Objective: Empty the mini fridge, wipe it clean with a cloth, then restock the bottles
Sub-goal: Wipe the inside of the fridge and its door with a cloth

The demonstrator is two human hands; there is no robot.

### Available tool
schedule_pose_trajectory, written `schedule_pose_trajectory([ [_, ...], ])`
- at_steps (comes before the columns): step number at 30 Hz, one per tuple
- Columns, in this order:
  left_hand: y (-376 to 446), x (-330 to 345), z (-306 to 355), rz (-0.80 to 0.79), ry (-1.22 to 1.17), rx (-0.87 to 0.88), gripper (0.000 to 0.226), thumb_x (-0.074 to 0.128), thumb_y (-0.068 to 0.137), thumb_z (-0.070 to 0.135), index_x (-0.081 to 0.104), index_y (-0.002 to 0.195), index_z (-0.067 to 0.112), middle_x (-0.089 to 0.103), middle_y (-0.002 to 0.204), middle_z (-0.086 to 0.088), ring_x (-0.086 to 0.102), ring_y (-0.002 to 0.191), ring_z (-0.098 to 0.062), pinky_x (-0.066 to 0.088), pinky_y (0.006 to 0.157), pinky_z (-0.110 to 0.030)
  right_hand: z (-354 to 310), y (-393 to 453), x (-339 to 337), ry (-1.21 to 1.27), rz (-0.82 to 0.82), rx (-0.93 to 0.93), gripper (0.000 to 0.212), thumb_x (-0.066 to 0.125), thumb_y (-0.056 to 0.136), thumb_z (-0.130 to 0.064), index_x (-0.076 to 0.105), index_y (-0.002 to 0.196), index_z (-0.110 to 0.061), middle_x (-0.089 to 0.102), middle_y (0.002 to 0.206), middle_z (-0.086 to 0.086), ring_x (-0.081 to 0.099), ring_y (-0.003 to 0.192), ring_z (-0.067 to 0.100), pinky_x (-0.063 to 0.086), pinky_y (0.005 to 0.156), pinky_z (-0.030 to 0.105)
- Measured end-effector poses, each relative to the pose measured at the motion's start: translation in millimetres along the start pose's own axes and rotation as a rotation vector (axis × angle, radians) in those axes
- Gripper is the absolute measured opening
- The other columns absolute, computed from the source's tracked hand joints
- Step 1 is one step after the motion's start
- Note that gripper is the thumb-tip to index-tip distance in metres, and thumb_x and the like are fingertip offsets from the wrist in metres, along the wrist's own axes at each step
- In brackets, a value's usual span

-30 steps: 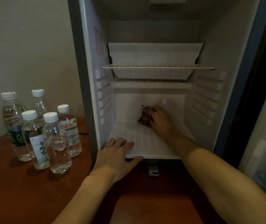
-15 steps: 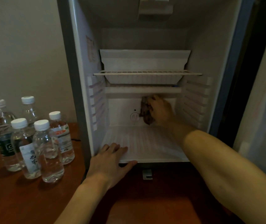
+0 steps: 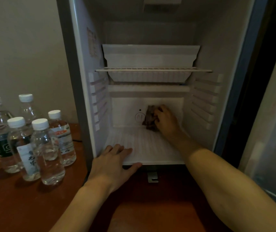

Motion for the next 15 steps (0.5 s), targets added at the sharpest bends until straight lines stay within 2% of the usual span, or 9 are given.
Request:
schedule_pose_trajectory([
  [5, 0, -2, 0, 0.011, 0.024, 0.001, 0.074, 0.029, 0.088, 0.085, 0.032, 0.151, 0.047, 0.033, 0.154, 0.019, 0.030, 0.140, -0.010, 0.042, 0.106, -0.037, 1, -10, 9, 0.054, -0.023, -0.009, 0.017, 0.060, 0.076, 0.003, 0.063, 0.092, -0.003, 0.055, 0.106, 0.016, 0.056, 0.090, 0.034, 0.050, 0.069, 0.037],
  [11, 0, -3, 2, -0.001, 0.016, 0.007, 0.075, 0.029, 0.088, 0.085, 0.031, 0.152, 0.046, 0.033, 0.153, 0.019, 0.031, 0.139, -0.010, 0.044, 0.107, -0.037, 2, -2, -1, 0.067, -0.053, 0.014, 0.014, 0.056, 0.080, 0.001, 0.062, 0.091, -0.005, 0.054, 0.105, 0.011, 0.054, 0.090, 0.029, 0.038, 0.066, 0.030],
  [15, -1, -3, 1, 0.011, 0.016, 0.000, 0.075, 0.029, 0.087, 0.085, 0.032, 0.151, 0.046, 0.034, 0.152, 0.019, 0.033, 0.138, -0.010, 0.043, 0.108, -0.036, 12, 16, -32, 0.072, 0.026, 0.073, 0.008, 0.057, 0.085, -0.002, 0.061, 0.091, -0.005, 0.055, 0.107, 0.011, 0.054, 0.091, 0.028, 0.038, 0.067, 0.029],
])
Point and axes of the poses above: each hand's wrist, its own y-axis towards the middle knuckle, its own x-axis out of the palm, z = x × y, the point moved 10 cm from there along y, towards the middle knuckle
